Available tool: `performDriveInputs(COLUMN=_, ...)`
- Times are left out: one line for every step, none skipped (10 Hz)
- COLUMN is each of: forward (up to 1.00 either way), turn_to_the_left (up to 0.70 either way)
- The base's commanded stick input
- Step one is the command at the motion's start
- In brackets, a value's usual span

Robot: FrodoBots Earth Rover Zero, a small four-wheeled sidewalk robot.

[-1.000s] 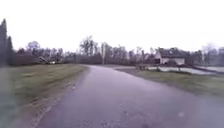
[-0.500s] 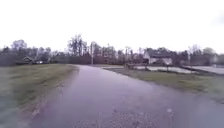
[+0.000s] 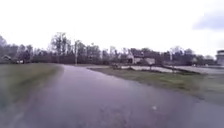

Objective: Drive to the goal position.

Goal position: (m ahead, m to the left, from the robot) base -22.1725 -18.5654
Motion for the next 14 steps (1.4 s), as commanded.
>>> performDriveInputs(forward=0.00, turn_to_the_left=-1.00)
performDriveInputs(forward=0.00, turn_to_the_left=-1.00)
performDriveInputs(forward=0.00, turn_to_the_left=-1.00)
performDriveInputs(forward=0.00, turn_to_the_left=-1.00)
performDriveInputs(forward=0.00, turn_to_the_left=-1.00)
performDriveInputs(forward=0.00, turn_to_the_left=-1.00)
performDriveInputs(forward=0.00, turn_to_the_left=-1.00)
performDriveInputs(forward=0.00, turn_to_the_left=-1.00)
performDriveInputs(forward=0.00, turn_to_the_left=-1.00)
performDriveInputs(forward=0.00, turn_to_the_left=-1.00)
performDriveInputs(forward=0.00, turn_to_the_left=-1.00)
performDriveInputs(forward=0.00, turn_to_the_left=-1.00)
performDriveInputs(forward=0.00, turn_to_the_left=-1.00)
performDriveInputs(forward=0.00, turn_to_the_left=-1.00)
